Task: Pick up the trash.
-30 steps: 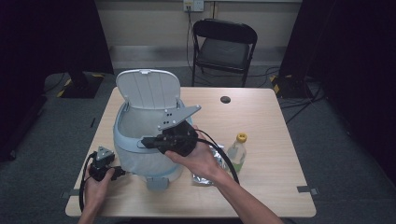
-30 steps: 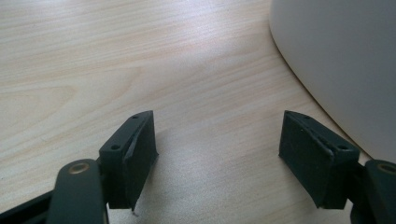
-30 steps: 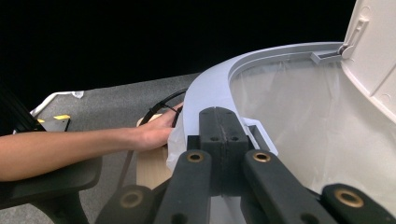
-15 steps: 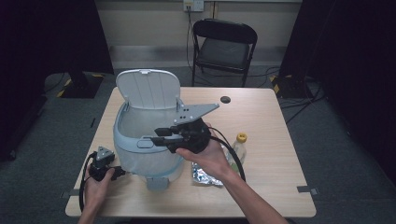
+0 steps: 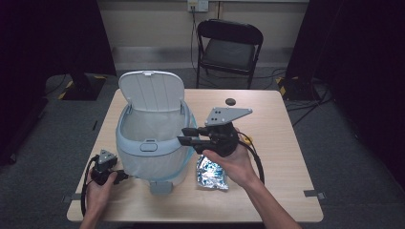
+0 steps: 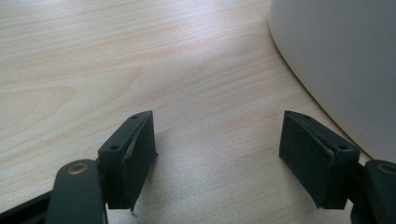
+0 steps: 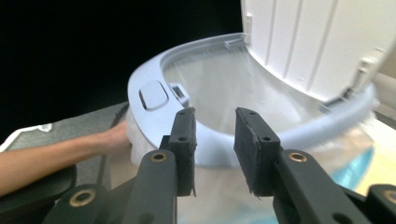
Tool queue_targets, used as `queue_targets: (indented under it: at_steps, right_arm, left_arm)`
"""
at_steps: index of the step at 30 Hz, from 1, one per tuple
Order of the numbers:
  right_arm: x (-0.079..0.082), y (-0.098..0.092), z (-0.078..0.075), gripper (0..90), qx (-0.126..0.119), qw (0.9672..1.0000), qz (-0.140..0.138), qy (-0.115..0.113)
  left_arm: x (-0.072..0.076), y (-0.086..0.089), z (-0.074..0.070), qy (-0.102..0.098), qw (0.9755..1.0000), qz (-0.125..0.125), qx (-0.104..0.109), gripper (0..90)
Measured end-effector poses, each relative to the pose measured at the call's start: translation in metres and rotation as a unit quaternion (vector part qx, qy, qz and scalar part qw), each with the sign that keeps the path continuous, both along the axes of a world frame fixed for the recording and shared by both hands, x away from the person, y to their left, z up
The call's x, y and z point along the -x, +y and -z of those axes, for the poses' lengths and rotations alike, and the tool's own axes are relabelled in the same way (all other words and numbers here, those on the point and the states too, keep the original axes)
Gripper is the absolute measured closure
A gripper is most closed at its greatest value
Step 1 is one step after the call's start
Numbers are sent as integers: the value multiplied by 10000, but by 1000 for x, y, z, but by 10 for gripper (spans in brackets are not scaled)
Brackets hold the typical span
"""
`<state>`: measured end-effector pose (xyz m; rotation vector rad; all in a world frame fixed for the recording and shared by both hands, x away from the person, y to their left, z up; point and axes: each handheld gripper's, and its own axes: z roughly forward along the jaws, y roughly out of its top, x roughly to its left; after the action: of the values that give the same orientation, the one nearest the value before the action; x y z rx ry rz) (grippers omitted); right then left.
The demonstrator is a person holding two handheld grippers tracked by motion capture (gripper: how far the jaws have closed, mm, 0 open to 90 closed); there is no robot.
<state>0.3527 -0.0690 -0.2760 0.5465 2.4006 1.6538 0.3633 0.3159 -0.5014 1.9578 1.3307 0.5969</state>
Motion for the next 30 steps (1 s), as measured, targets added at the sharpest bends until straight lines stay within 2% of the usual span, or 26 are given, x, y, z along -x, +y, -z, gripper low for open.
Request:
queue_targets:
  at_steps: [4, 14, 19, 23, 24, 26, 28, 29, 30]
  right_arm:
    - [6, -18, 5, 699, -22, 9998, 194, -8]
    - [11, -43, 19, 710, -37, 9988, 475, 104]
    - [16, -47, 34, 712, 124, 9982, 562, 196]
    - [19, -51, 55, 711, 184, 9973, 598, 388]
    - [22, -53, 69, 711, 302, 9962, 641, 501]
    - [23, -54, 73, 711, 319, 9959, 652, 541]
    - [26, -56, 86, 711, 385, 9946, 698, 664]
    - [29, -59, 100, 709, 432, 9932, 722, 802]
    - [29, -59, 100, 709, 432, 9932, 722, 802]
  left_arm:
    - [0, 0, 0, -6, 10000, -10, -3, 261]
    - [0, 0, 0, -5, 10000, -11, -1, 260]
    - [0, 0, 0, -5, 10000, -11, -1, 259]
    - [0, 0, 0, -5, 10000, -9, -3, 260]
    - [0, 0, 0, -5, 10000, -10, -3, 260]
    - [0, 0, 0, -5, 10000, -9, -3, 260]
    - [0, 0, 0, -5, 10000, -9, -3, 260]
    - [0, 0, 0, -6, 10000, -10, -3, 260]
    - [0, 0, 0, -5, 10000, -10, -2, 260]
